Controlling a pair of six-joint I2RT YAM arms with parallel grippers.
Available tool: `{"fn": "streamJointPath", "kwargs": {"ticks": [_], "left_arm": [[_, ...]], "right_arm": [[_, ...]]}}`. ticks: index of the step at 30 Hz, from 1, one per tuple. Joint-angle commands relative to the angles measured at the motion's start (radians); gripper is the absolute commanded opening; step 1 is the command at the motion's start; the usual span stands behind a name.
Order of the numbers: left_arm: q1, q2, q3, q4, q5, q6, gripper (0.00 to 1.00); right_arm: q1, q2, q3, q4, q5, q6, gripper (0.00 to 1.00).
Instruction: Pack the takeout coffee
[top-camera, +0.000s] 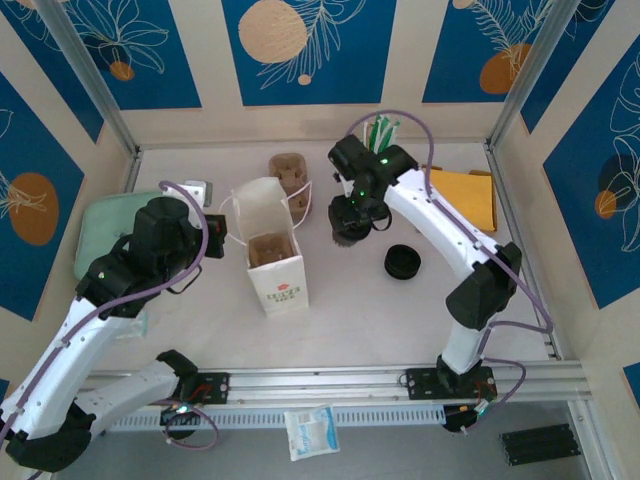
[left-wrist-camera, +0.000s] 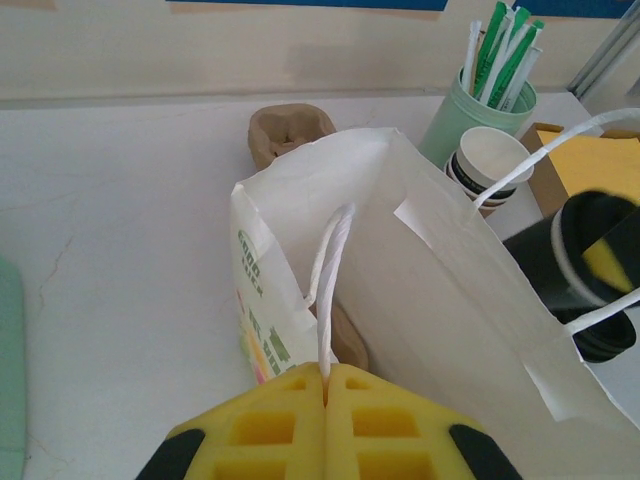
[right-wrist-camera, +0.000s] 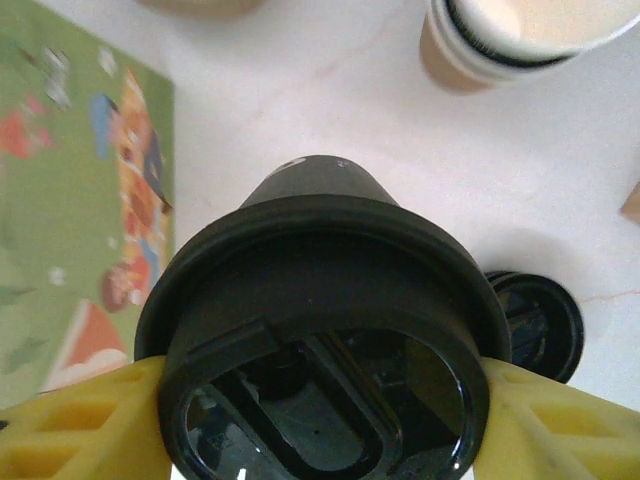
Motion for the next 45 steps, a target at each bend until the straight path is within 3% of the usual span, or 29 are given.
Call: {"fn": "streamJointPath", "kwargs": {"ticks": [1, 9, 17, 27, 45], "left_arm": [[0.000, -0.020, -0.014, 0.025, 0.018, -0.013, 0.00], [0.000, -0.034, -0.022, 0.023, 0.017, -0.016, 0.00], [0.000, -0.038, -0.025, 0.018, 0.015, -0.017, 0.00], [0.001, -0.037, -0.029, 0.021, 0.017, -0.023, 0.00], [0.000, -0.059, -0.025, 0.014, 0.017, -0.019, 0.00]], "right_arm": [[0.007, -0.030, 0.120, -0.080, 0.041, 0.030, 0.59], [0.019, -0.011, 0.425, -0.124, 0.073, 0.056, 0.57], [0.104, 0.075, 0.742, -0.182, 0.129, 0.057, 0.57], [0.264, 0.077, 0.724, -0.078, 0.085, 0.051, 0.57], [0.404, 0.328, 0.732, -0.215, 0.049, 0.061, 0.56]]}}
